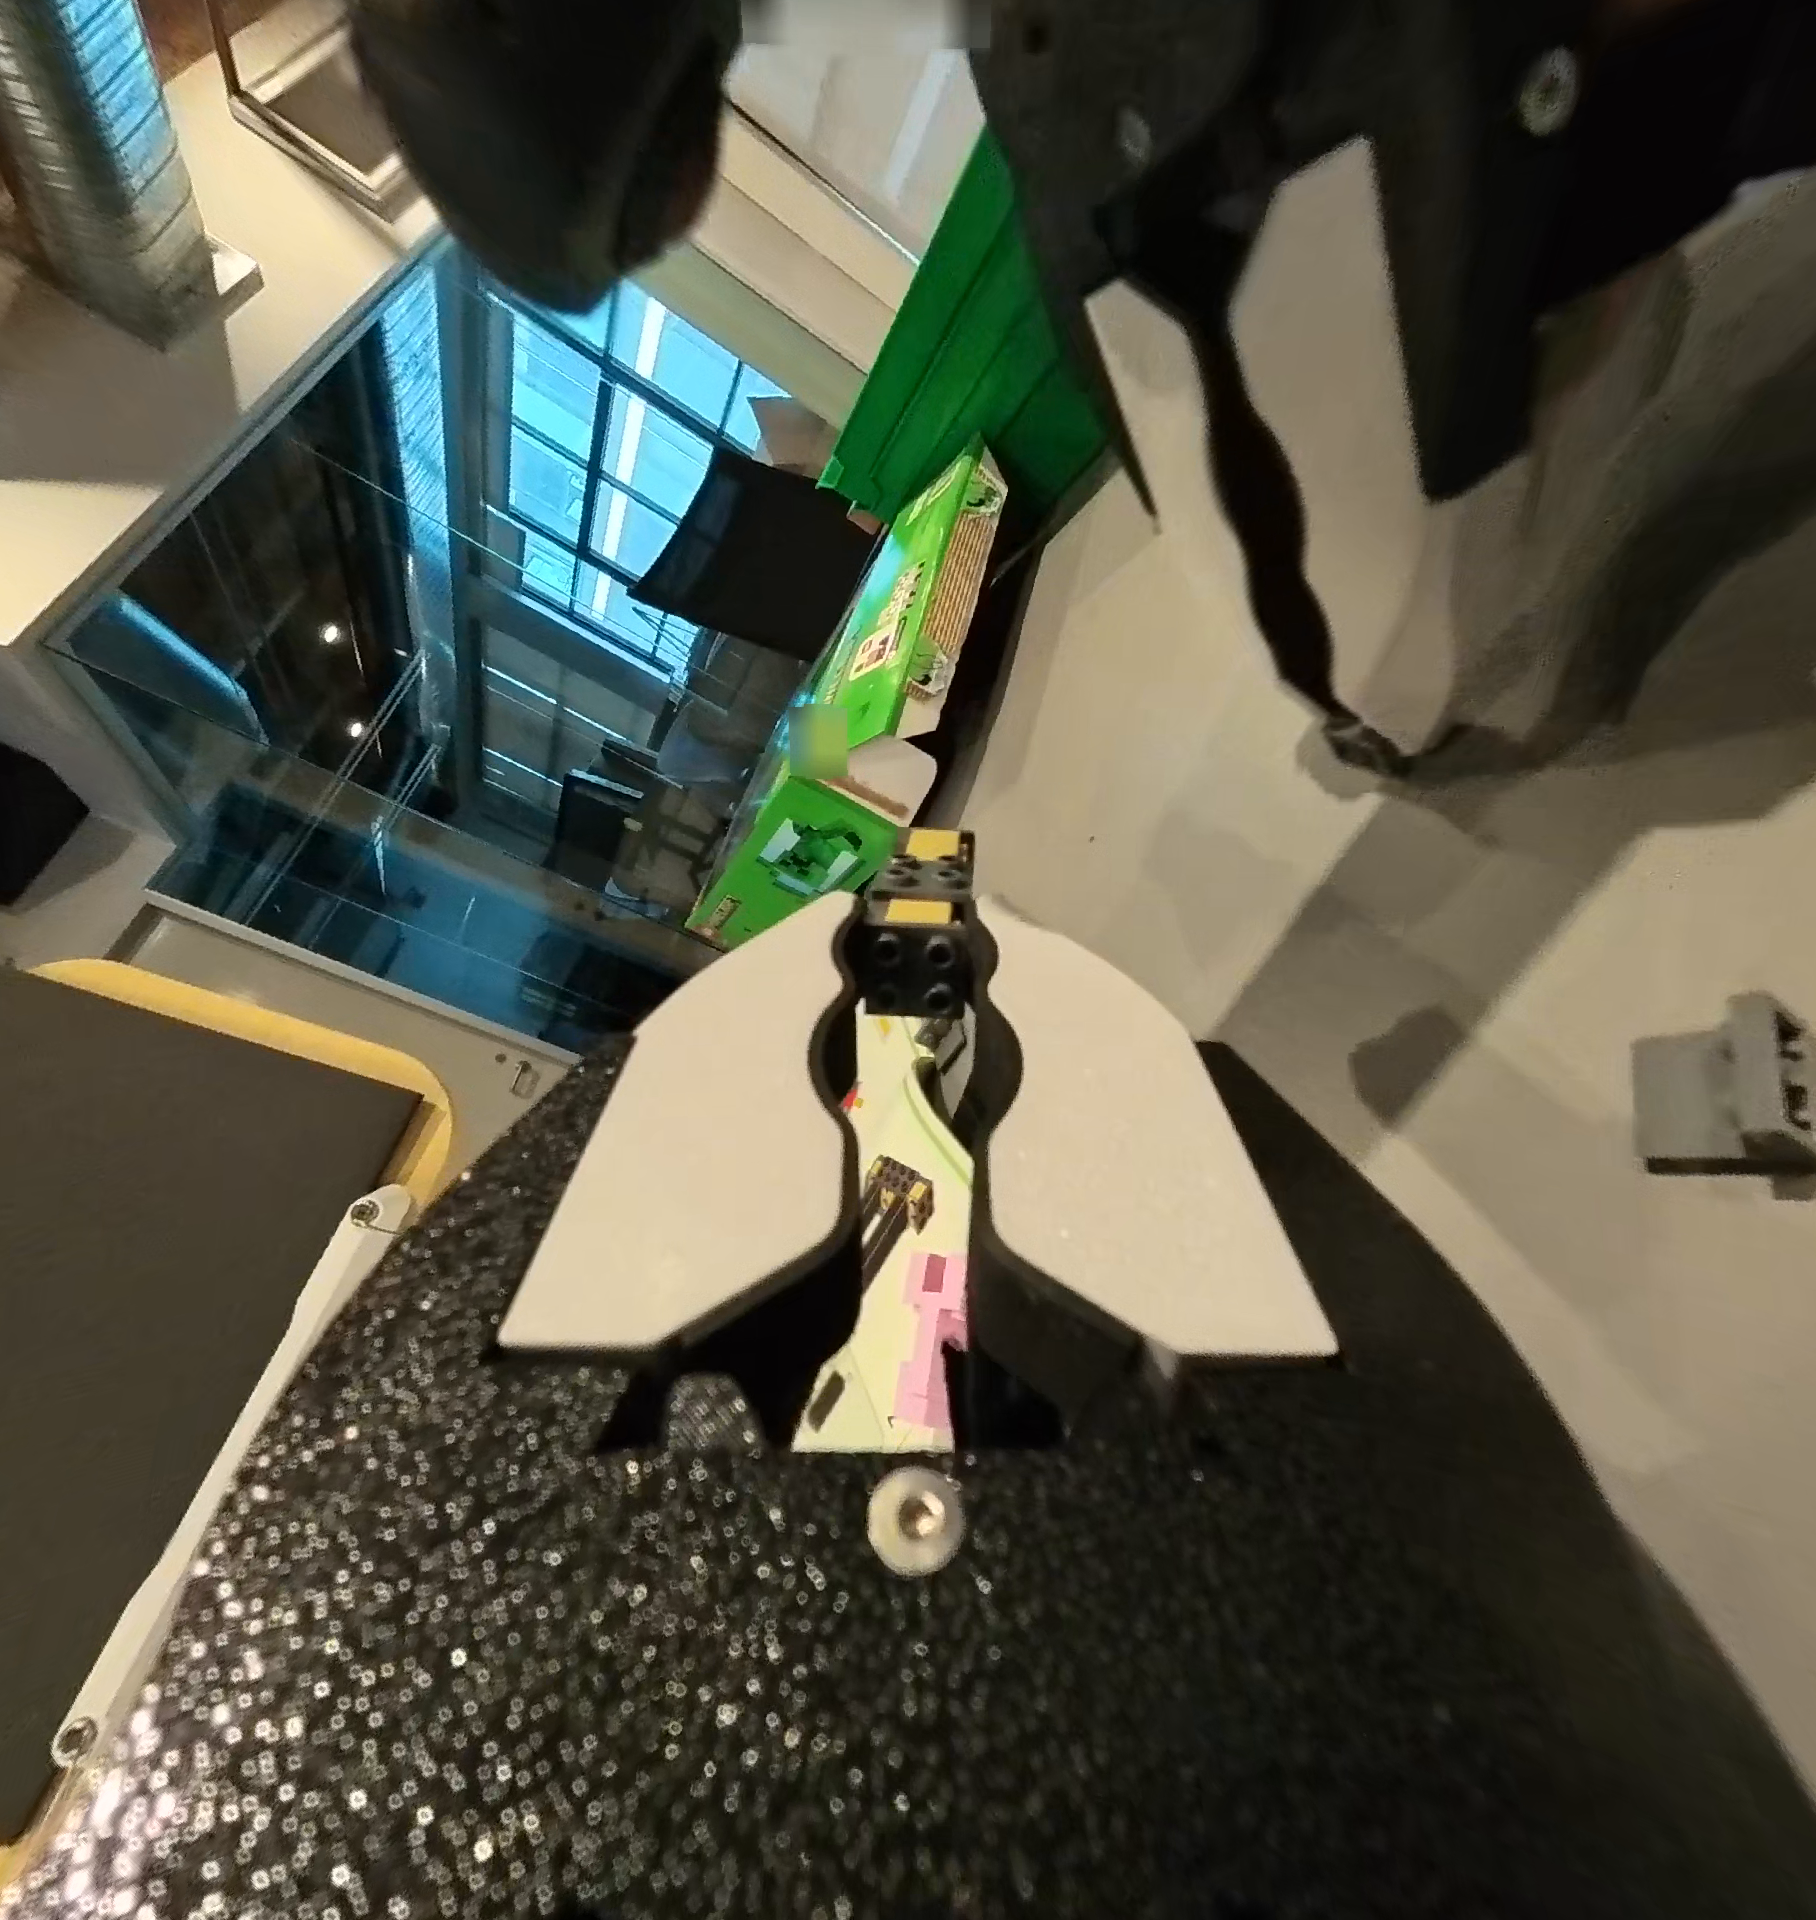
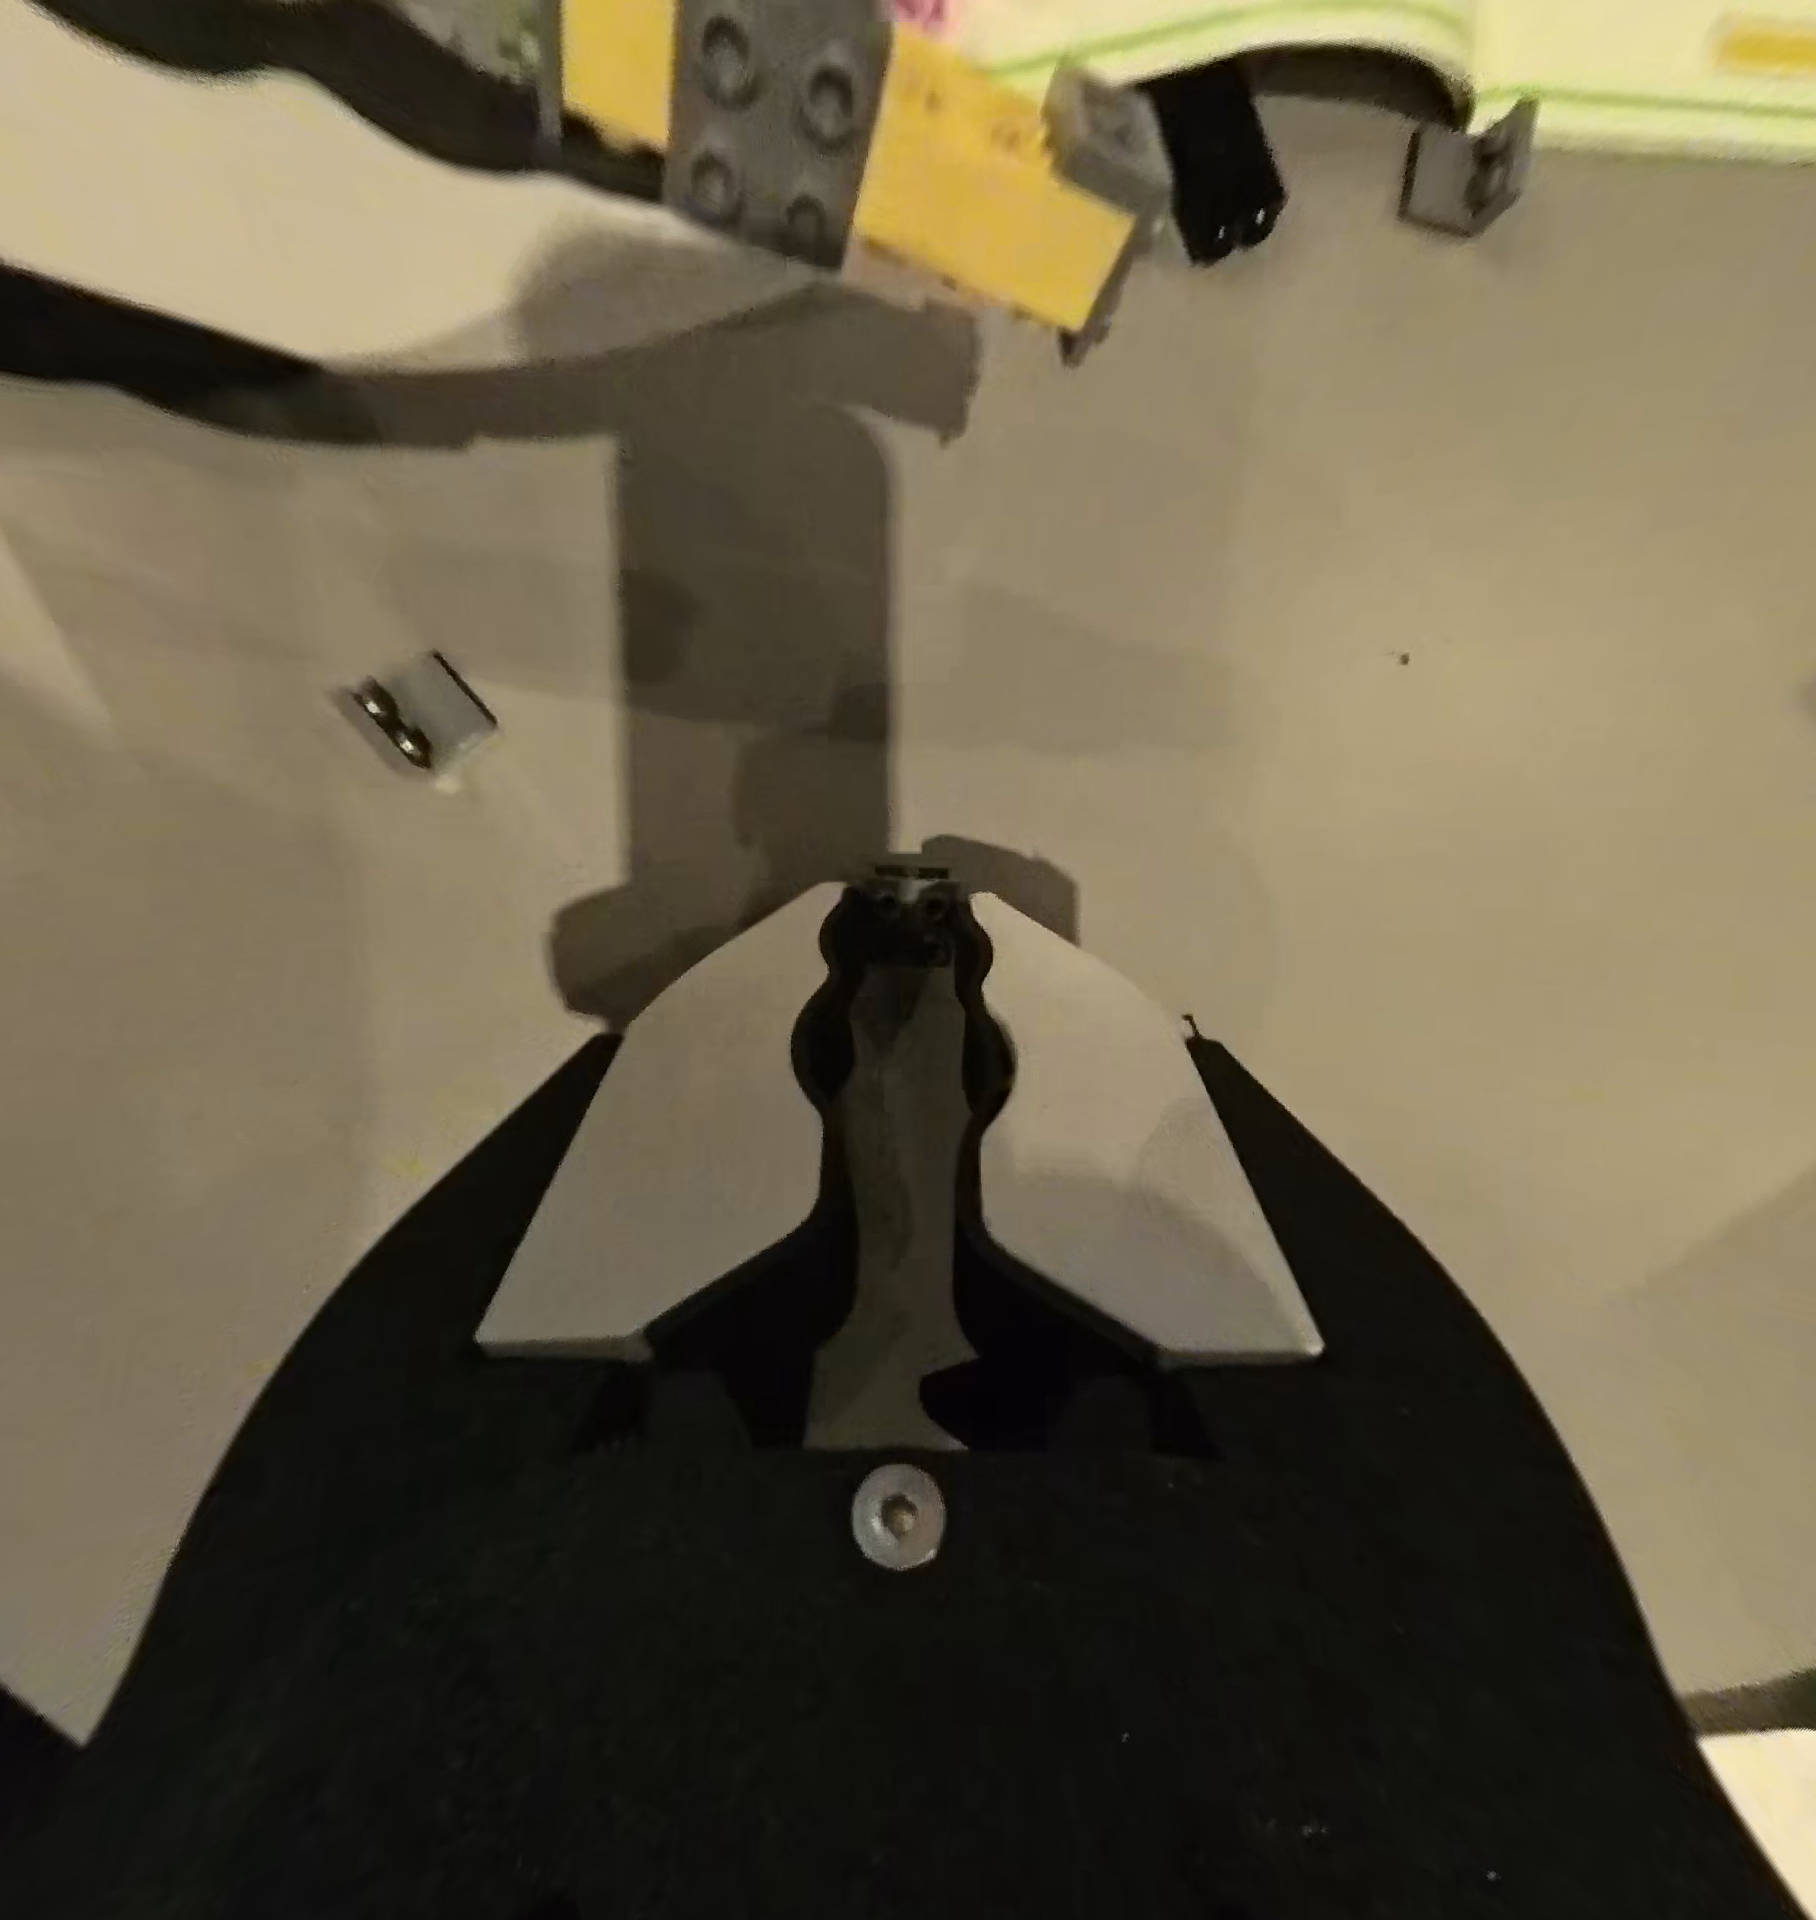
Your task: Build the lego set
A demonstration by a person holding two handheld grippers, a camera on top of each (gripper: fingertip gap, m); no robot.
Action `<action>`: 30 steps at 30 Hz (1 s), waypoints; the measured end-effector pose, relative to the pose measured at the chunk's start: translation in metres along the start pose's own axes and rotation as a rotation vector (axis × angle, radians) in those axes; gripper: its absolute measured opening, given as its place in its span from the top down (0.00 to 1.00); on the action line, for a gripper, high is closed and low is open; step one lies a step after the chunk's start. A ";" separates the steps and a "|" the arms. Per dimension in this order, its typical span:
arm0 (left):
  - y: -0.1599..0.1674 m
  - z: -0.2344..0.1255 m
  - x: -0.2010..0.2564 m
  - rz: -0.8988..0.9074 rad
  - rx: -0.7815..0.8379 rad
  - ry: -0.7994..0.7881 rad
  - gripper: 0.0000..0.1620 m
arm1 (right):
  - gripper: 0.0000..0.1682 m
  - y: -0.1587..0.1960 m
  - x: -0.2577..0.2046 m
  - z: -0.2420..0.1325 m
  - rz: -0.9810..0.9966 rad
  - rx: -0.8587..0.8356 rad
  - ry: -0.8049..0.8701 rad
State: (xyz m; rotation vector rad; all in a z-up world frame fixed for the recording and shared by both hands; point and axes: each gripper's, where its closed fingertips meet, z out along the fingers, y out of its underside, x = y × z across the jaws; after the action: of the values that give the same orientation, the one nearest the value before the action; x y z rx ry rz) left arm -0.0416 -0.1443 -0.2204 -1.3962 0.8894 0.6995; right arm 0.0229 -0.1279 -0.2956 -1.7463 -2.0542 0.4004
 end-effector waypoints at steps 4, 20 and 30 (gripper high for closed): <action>0.001 0.000 -0.001 -0.018 0.000 0.002 0.90 | 0.91 0.003 0.000 0.005 -0.016 0.002 0.009; 0.002 0.001 0.001 -0.036 0.001 0.022 0.90 | 0.90 0.004 0.004 -0.007 0.049 0.240 -0.121; 0.003 0.001 0.002 -0.050 0.003 0.029 0.90 | 0.91 0.007 0.003 -0.003 0.038 0.340 -0.147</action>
State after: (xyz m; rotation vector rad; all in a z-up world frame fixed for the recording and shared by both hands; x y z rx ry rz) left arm -0.0436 -0.1432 -0.2236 -1.4247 0.8747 0.6409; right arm 0.0303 -0.1241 -0.2955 -1.5902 -1.9132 0.8581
